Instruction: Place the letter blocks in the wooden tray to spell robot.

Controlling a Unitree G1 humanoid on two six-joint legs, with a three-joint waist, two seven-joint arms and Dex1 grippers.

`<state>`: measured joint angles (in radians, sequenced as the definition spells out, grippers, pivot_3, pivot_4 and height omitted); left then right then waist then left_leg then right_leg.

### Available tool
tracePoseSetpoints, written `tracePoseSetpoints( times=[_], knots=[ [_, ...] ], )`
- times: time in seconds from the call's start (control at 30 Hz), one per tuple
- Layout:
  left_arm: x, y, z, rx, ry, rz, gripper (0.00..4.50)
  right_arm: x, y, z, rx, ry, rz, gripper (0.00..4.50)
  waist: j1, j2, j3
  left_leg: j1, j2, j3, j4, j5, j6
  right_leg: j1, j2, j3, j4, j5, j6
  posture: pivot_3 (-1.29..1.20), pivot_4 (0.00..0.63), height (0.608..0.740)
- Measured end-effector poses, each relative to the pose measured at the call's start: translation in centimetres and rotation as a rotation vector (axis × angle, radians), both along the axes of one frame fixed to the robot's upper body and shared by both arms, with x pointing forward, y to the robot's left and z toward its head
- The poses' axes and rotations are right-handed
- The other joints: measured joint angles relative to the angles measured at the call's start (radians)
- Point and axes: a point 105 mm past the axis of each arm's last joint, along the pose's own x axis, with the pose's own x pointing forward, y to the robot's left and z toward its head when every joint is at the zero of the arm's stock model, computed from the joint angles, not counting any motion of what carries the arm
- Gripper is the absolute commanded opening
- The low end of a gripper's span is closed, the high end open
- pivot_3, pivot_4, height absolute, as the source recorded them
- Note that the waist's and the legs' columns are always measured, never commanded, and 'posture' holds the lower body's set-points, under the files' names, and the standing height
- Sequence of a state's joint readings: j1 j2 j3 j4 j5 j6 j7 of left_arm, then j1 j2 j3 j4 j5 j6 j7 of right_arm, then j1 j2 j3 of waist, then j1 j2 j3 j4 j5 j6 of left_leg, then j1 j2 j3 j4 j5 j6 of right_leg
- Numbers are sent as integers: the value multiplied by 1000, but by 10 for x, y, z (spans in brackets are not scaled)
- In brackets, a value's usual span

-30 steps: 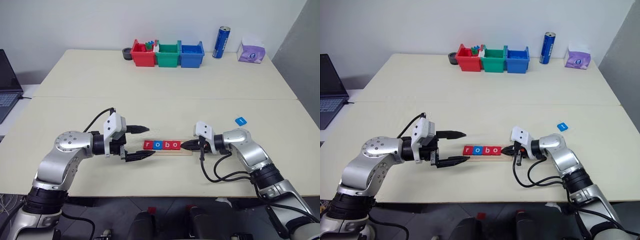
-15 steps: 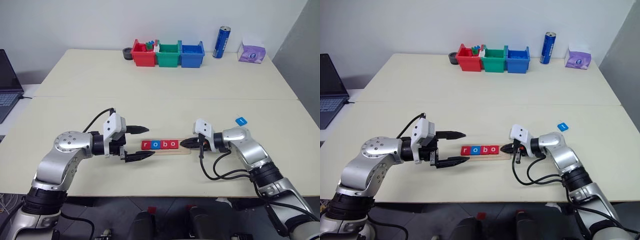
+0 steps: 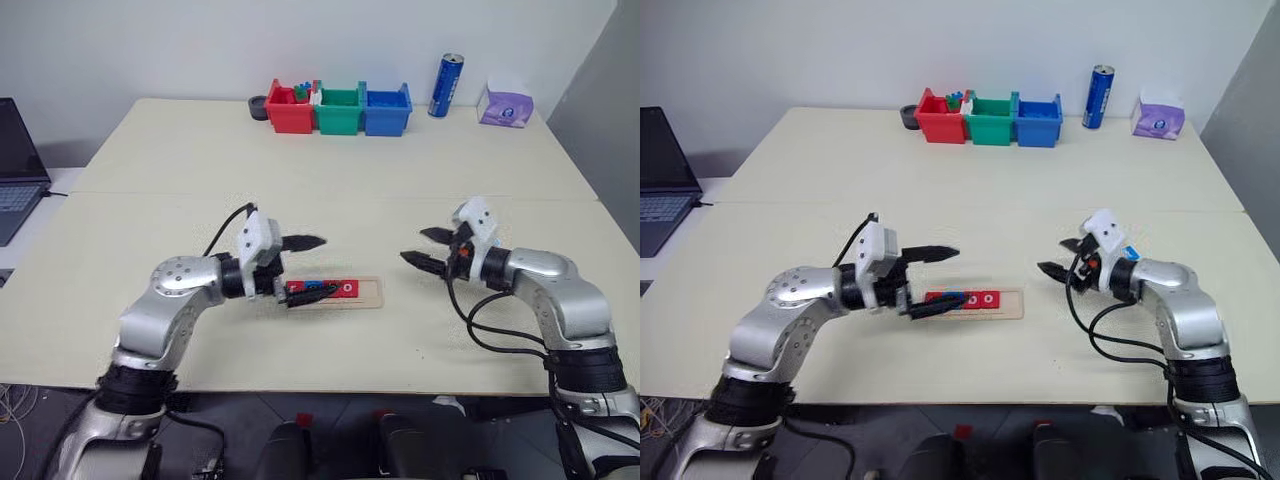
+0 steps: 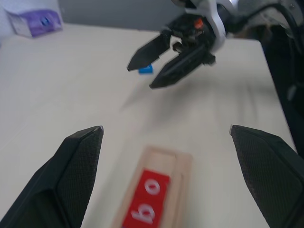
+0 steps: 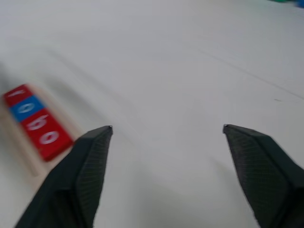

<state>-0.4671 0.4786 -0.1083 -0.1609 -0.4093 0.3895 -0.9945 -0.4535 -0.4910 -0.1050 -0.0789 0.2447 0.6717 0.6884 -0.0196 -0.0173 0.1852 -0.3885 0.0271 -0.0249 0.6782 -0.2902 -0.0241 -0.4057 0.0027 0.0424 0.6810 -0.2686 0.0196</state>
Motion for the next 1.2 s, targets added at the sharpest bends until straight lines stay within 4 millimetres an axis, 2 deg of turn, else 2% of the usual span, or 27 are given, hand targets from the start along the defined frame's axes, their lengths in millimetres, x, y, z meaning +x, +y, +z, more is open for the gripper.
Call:
tracePoseSetpoints(
  times=[0.1,0.2,0.4,0.47,0.63,0.8,1.03,1.07,1.1,1.2],
  knots=[
    [5,-25,-4,-1,-23,-15,4500,14,-32,-10,-4,-10,-206,4473,-4,0,0,0,-1,1,0,0,0,-1,-1,2,0,0,0,0,150,740],
    [18,-45,-10,14,-37,13,4500,23,-55,-17,-20,-21,-313,4473,-8,0,0,0,-1,2,0,0,0,-1,0,2,0,0,0,0,150,740],
    [36,-74,-12,24,-72,73,4500,36,-74,-26,-32,-21,-359,4473,-13,1,0,1,-1,3,-1,0,0,-1,3,2,0,0,0,0,150,740],
    [37,-80,-14,19,-67,75,4500,39,-77,-31,-27,-9,-359,4473,-13,1,0,0,-1,3,-1,0,0,-1,3,2,0,0,0,0,150,740],
    [36,-83,-11,11,-70,78,4500,42,-80,-41,-8,39,-360,4473,-12,1,0,0,0,2,-1,0,0,-1,3,2,0,0,0,0,150,740],
    [32,-74,-12,37,-77,70,4500,41,-84,-51,19,85,-364,4473,-10,1,0,0,0,2,-1,0,0,-1,2,2,1,0,0,0,150,740],
    [28,-71,-12,47,-66,59,4500,41,-89,-52,25,92,-376,4473,-10,1,0,0,0,2,-1,0,0,-1,1,2,1,0,0,0,150,740],
    [28,-71,-12,44,-64,57,4500,41,-89,-52,30,92,-379,4099,-10,1,0,0,0,2,-1,0,0,-1,1,2,0,0,0,0,150,740],
    [27,-72,-12,40,-60,54,4500,41,-90,-52,32,93,-383,3919,-10,1,0,0,0,2,-1,0,0,-1,1,2,0,0,0,0,150,740],
    [27,-73,-12,34,-52,50,4500,39,-94,-53,38,93,-397,2826,-10,1,0,0,0,2,-1,0,0,-1,1,2,0,0,0,0,150,740]
  ],
)
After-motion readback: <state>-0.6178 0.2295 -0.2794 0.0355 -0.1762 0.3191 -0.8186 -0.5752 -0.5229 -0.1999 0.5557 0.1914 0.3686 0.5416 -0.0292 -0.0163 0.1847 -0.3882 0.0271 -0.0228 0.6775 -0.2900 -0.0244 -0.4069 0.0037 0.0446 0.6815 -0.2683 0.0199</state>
